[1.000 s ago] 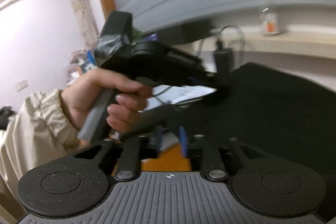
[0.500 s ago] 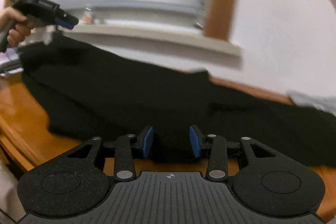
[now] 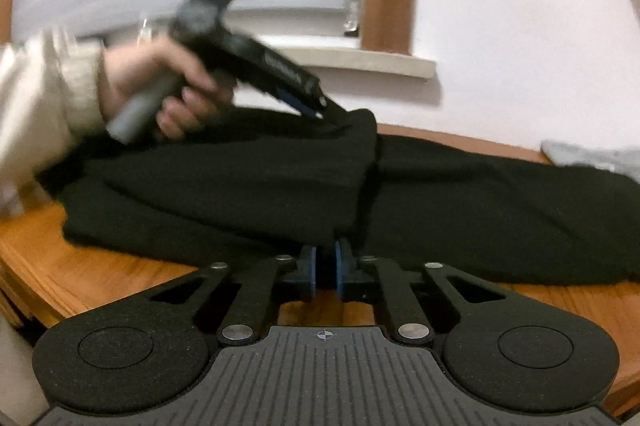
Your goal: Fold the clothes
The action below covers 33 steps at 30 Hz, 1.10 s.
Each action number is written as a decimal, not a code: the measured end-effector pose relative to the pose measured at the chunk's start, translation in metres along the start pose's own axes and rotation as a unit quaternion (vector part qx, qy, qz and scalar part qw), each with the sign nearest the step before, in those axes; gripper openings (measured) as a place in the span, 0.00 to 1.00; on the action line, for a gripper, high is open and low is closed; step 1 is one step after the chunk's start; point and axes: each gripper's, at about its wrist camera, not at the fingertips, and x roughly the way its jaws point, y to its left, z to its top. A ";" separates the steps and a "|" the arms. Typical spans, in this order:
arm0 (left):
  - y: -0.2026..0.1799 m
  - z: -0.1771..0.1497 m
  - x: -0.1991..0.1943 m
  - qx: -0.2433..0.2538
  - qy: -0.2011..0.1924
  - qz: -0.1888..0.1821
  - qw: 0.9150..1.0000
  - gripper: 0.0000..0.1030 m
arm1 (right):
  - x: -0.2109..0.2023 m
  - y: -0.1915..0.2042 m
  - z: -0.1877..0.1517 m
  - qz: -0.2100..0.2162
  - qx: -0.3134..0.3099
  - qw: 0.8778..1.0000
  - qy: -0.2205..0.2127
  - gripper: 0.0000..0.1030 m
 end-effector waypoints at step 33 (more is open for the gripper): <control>0.001 0.019 0.047 0.047 -0.024 0.064 0.997 0.32 | -0.046 0.041 -0.010 0.020 -0.014 1.000 0.007 0.18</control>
